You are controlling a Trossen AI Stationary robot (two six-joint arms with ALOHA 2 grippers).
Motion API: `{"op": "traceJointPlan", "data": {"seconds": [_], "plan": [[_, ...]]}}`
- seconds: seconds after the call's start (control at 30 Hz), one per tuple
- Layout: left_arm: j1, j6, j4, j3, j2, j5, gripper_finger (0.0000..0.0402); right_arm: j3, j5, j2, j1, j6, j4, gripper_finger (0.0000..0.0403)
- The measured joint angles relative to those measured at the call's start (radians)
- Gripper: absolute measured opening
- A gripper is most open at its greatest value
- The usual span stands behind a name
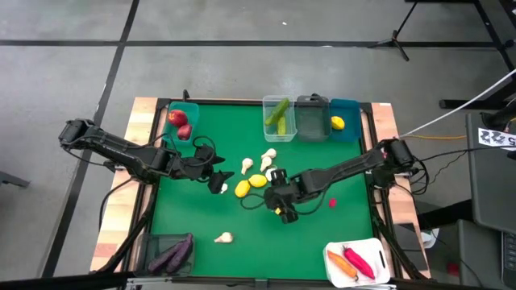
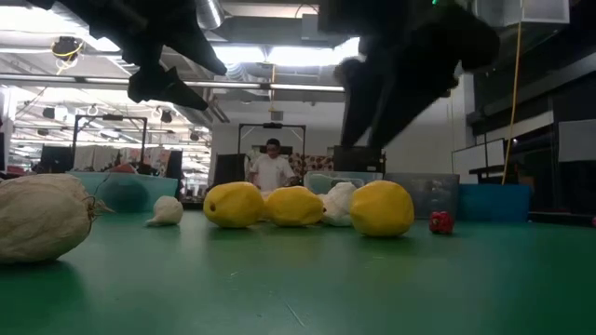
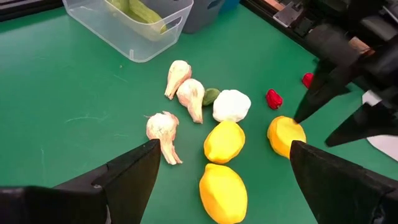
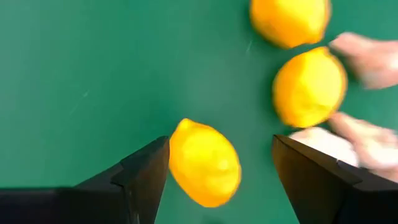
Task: Sort produce into baskets
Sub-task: Put the yellow lemon into the blue bin
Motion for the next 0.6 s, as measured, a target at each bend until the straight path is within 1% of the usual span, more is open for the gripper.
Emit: {"op": "traceJointPlan", "data": {"seconds": [0.13, 0.2, 0.43, 0.6], "plan": [[-0.006, 0.000, -0.010, 0.000, 0.000, 0.000, 0.0349, 0.000, -0.076, 0.049, -0.019, -0.004, 0.001, 0.0282], [-0.007, 0.000, -0.020, 0.000, 0.000, 0.000, 0.0349, -0.005, -0.093, 0.062, -0.024, -0.021, 0.004, 0.0282], [-0.006, 0.000, -0.020, 0.000, 0.000, -0.008, 0.0349, -0.083, -0.077, 0.063, -0.026, -0.044, 0.022, 0.0282], [-0.006, 0.000, -0.020, 0.000, 0.000, -0.023, 0.0349, -0.172, -0.072, 0.063, -0.037, -0.049, 0.140, 0.0282]]}}
